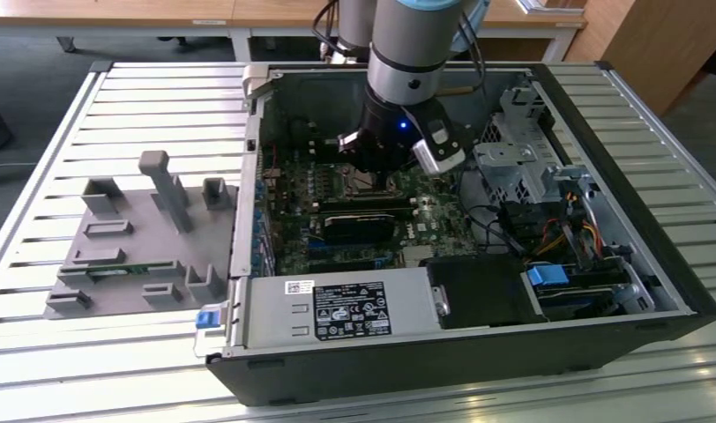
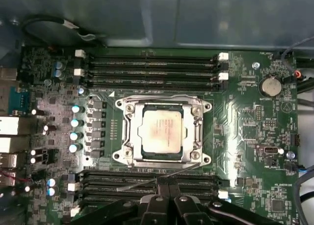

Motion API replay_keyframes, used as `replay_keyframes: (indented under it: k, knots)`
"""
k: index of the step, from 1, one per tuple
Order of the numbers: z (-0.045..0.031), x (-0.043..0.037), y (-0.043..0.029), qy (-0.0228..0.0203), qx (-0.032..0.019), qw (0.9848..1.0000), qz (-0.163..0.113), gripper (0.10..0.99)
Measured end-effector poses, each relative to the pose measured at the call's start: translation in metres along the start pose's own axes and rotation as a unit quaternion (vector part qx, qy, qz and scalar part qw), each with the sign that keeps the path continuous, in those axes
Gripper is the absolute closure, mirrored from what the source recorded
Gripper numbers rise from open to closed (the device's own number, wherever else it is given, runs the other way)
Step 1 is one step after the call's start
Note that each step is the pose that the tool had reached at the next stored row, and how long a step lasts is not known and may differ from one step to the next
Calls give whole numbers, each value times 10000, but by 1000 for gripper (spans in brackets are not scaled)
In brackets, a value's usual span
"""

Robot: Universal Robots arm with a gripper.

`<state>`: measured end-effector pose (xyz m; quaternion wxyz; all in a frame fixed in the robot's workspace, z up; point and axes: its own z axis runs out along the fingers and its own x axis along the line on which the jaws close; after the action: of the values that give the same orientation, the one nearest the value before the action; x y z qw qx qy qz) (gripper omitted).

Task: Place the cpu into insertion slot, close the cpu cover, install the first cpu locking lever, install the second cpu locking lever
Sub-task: 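Install the second cpu locking lever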

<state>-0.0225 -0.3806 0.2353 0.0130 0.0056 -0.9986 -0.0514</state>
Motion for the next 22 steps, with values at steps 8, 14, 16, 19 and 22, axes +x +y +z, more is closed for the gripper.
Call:
replay_keyframes:
  k: [8,14,16,19,22]
  knots:
    - [4,84,-53,-1,-122,9999,-3,980]
    - [36,149,-57,0,-125,9999,-3,980]
    - [71,154,-61,-1,-126,9999,-3,980]
    - [125,159,-66,-1,-128,9999,-3,980]
    - [159,165,-71,0,-134,9999,-3,980]
